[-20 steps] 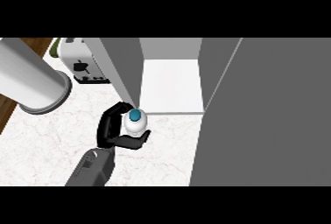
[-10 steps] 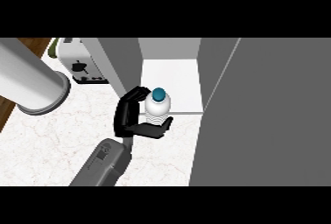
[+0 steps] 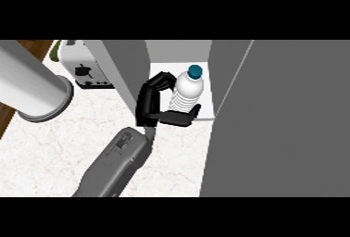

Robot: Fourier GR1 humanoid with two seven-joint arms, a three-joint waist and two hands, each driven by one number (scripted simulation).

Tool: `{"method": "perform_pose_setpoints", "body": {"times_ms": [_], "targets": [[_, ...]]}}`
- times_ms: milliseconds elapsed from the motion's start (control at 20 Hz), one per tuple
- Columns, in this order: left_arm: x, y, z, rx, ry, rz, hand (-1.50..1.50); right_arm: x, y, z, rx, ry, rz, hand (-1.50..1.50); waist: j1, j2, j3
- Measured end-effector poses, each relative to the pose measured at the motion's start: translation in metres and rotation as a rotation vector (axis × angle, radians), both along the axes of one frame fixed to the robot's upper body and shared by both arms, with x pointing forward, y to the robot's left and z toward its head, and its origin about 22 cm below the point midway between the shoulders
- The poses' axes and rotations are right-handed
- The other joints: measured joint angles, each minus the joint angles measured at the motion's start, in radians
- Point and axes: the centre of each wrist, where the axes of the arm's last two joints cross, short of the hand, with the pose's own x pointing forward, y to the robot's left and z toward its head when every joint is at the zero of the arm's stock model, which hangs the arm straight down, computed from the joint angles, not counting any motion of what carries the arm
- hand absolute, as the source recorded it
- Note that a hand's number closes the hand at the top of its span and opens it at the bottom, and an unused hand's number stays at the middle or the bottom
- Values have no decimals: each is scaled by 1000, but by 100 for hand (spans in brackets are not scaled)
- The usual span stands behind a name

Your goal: Pick up the bottled water, place it into the cabinet and close the cabinet

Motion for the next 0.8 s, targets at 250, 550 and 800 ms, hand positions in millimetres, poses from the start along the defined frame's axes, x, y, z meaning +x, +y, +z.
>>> {"method": "perform_pose_setpoints", "body": {"times_ms": [250,550,800], "targets": [[15,-4,2,1,53,43,150,-3,0,-2,0,11,6,-150,-7,2,0],[31,-6,-1,9,96,119,150,-2,-5,-4,-11,-1,-4,-150,-14,4,0],[47,0,-6,59,105,194,150,-3,-9,-5,-24,0,-3,-150,-24,7,0]]}}
